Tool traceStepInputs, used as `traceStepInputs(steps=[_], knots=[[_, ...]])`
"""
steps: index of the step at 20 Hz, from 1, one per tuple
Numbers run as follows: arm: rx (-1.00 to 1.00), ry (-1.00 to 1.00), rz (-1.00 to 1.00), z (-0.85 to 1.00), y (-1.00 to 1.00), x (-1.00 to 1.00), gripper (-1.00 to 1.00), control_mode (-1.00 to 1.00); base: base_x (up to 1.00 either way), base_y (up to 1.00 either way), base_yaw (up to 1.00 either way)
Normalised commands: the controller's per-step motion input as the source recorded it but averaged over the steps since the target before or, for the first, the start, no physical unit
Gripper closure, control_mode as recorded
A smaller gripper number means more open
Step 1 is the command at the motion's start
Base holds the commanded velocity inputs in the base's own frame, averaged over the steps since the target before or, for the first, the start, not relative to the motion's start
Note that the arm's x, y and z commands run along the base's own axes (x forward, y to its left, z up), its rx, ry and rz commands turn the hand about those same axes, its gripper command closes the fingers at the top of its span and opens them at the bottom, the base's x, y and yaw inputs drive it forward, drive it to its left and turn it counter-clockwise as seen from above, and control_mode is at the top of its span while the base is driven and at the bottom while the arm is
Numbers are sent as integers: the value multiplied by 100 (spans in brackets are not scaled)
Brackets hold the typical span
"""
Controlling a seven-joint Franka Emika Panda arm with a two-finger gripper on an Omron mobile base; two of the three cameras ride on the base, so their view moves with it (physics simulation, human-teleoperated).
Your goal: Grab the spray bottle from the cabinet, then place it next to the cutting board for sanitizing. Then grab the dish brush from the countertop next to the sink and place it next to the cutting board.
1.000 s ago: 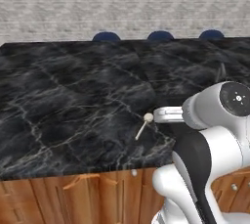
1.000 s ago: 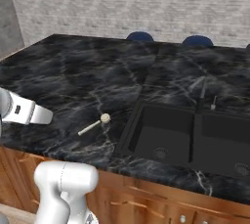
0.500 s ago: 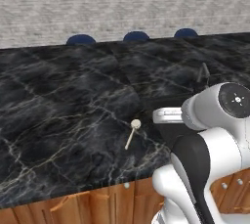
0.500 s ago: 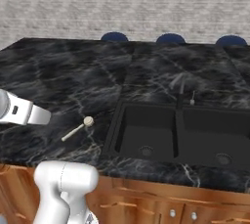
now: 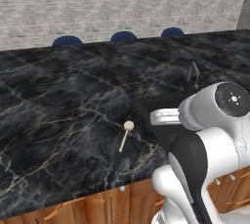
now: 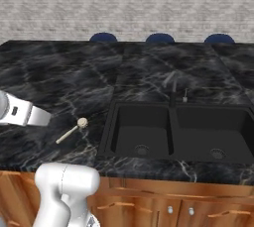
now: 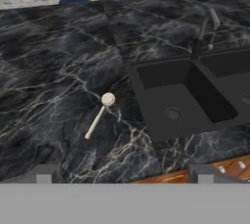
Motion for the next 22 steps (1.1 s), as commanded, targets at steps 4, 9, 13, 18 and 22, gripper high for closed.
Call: traceStepInputs(steps=[4,9,13,18,22], knots=[[16,3,9,-64,1,58,-100,-100,0,0,0],[4,16,2,-98,0,86,-100,-100,0,0,0],[2,17,-6,-96,0,96,-100,-100,0,0,0],[3,13,-13,-68,5,80,-100,-100,0,0,0],[4,10,-11,-43,43,39,-100,-100,0,0,0]])
